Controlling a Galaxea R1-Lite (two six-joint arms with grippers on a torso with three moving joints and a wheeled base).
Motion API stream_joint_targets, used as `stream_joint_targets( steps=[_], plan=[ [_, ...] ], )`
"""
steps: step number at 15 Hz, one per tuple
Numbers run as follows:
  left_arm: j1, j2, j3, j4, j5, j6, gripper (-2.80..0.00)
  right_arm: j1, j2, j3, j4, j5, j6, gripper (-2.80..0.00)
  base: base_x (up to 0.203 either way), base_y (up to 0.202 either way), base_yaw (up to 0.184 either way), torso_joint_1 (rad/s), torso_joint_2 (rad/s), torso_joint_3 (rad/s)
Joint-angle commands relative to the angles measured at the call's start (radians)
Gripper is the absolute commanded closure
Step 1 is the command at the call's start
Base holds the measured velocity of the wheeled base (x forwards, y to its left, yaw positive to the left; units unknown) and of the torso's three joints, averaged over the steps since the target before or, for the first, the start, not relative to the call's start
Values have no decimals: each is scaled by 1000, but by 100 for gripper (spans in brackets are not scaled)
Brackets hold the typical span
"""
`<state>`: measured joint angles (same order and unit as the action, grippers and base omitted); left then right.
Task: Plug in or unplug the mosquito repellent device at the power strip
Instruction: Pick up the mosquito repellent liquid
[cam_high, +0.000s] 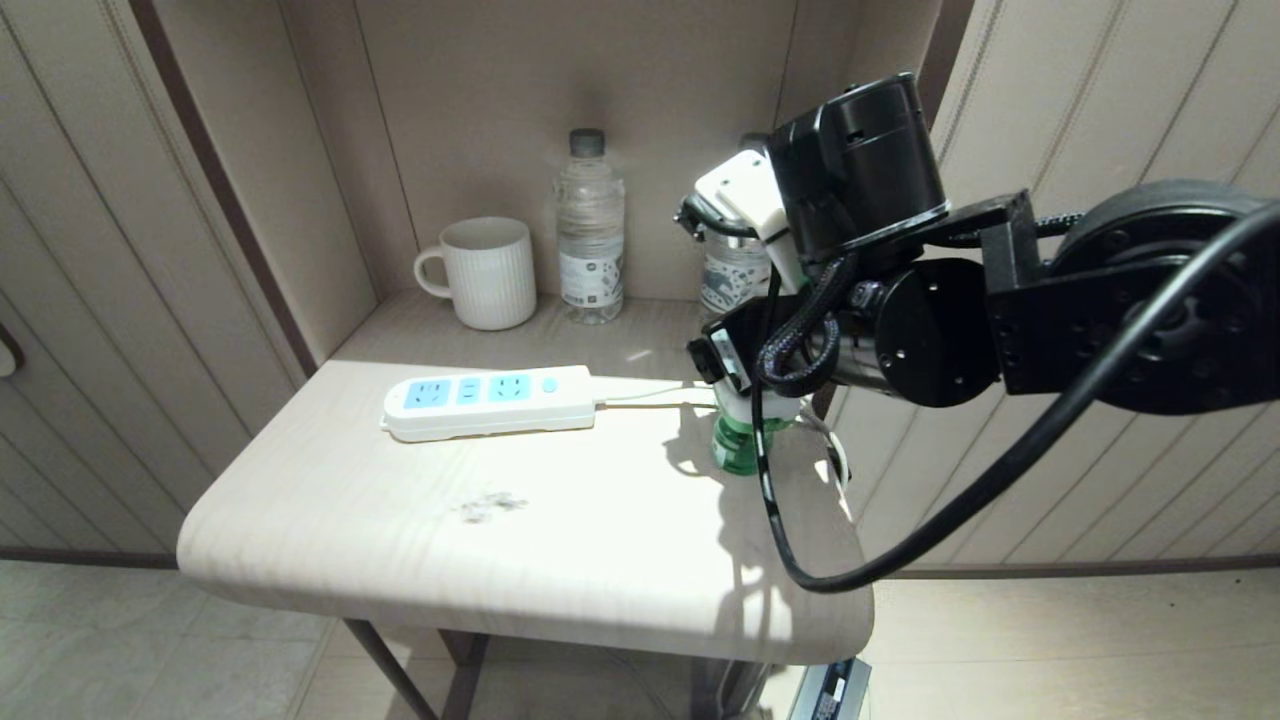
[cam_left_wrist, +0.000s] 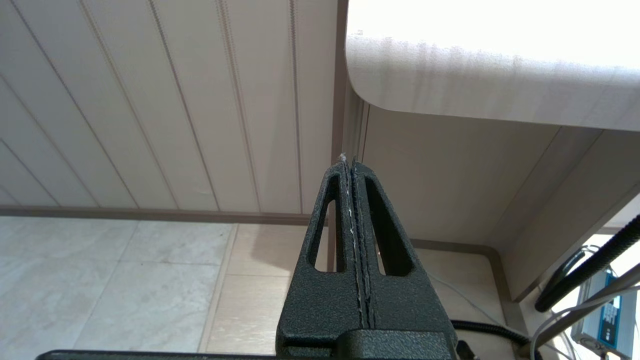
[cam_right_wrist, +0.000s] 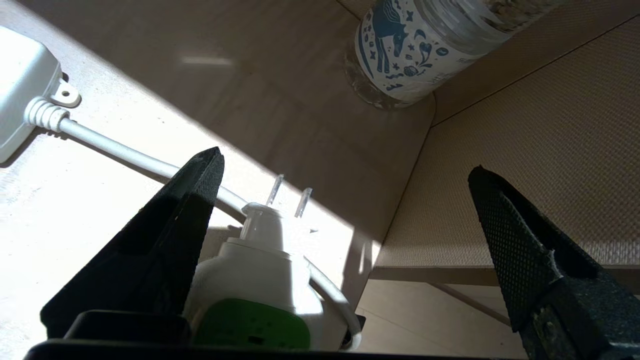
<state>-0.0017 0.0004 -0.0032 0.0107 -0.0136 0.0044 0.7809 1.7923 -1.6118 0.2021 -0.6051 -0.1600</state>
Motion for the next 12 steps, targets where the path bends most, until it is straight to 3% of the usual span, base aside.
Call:
stream_joint_targets(
  steps=[1,7,10,12],
  plan=[
    [0,1,0,0,0,0,0,6,10,-12,-7,-2,10,-280,0,0,0,0,0,0],
    [0,1,0,0,0,0,0,6,-6,-12,-15,-4,106,-280,0,0,0,0,0,0],
    [0,1,0,0,0,0,0,21,-64,89,-27,3,166,-280,0,0,0,0,0,0],
    [0,1,0,0,0,0,0,31,-98,183,-155,3,181,-280,0,0,0,0,0,0]
  ],
)
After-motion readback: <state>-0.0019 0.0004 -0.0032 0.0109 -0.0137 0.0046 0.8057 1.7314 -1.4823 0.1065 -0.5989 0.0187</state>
